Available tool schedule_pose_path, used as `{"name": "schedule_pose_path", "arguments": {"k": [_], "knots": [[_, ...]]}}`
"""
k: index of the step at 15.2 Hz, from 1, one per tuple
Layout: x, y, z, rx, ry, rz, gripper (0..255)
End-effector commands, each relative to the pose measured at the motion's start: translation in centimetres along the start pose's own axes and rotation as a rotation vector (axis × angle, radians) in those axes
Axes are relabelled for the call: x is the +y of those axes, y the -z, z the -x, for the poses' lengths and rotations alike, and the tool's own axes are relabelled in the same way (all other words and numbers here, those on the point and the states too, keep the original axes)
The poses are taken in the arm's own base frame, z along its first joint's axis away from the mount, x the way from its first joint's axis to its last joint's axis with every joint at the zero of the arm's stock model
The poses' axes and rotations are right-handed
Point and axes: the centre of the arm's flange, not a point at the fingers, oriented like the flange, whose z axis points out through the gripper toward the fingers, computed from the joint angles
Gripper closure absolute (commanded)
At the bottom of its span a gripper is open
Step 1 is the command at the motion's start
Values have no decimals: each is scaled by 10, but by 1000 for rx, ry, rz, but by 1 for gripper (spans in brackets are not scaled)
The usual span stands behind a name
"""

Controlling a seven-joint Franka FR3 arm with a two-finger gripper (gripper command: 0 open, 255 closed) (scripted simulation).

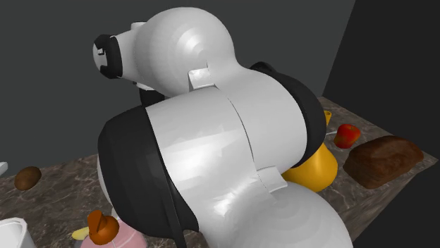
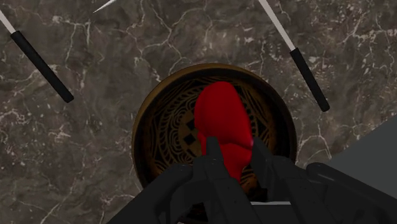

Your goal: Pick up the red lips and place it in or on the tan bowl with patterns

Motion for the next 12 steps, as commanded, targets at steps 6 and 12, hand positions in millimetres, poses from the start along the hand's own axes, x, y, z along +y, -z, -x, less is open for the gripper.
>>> {"name": "schedule_pose_path", "arguments": {"k": [6,12], "knots": [[0,-1,0,1,0,0,0],[0,12,0,1,0,0,0]]}}
